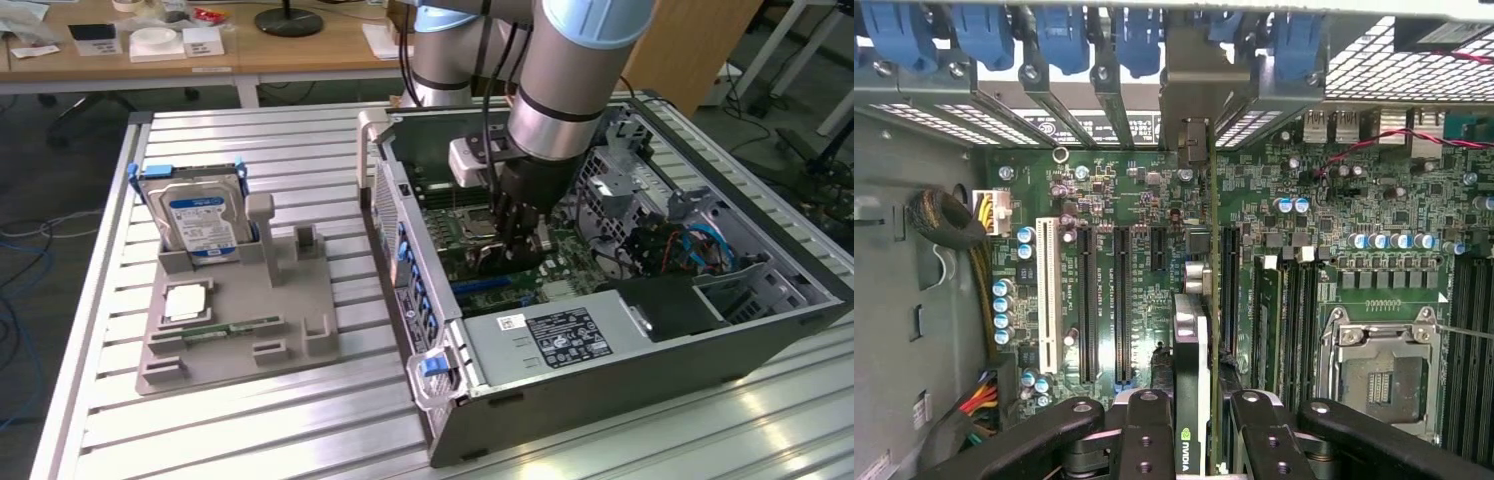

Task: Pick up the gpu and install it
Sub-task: 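Insert the gpu into the slot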

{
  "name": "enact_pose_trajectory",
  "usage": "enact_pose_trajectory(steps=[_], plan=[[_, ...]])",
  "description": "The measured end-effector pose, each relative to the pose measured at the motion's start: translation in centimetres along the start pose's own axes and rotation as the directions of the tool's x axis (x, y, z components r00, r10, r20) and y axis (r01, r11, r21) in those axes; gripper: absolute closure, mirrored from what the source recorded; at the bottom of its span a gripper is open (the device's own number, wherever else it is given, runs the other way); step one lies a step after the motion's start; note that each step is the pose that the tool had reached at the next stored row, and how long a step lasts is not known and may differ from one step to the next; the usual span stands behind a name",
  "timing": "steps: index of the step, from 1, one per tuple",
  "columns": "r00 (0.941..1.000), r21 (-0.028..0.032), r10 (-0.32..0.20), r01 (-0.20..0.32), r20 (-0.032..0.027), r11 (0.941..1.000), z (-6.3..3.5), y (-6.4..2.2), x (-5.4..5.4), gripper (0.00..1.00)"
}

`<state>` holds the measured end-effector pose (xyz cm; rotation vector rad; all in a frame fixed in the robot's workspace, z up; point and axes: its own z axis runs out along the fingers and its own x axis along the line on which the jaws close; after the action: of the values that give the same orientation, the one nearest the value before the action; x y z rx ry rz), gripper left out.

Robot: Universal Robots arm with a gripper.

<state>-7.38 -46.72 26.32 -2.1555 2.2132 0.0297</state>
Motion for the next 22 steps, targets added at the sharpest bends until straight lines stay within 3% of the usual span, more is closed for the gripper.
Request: enact_pose_trajectory(steps=[22], plan=[[1.0,-0.0002,0.0,0.0,-0.001,1.0,1.01,0.16,0.06,0.73]])
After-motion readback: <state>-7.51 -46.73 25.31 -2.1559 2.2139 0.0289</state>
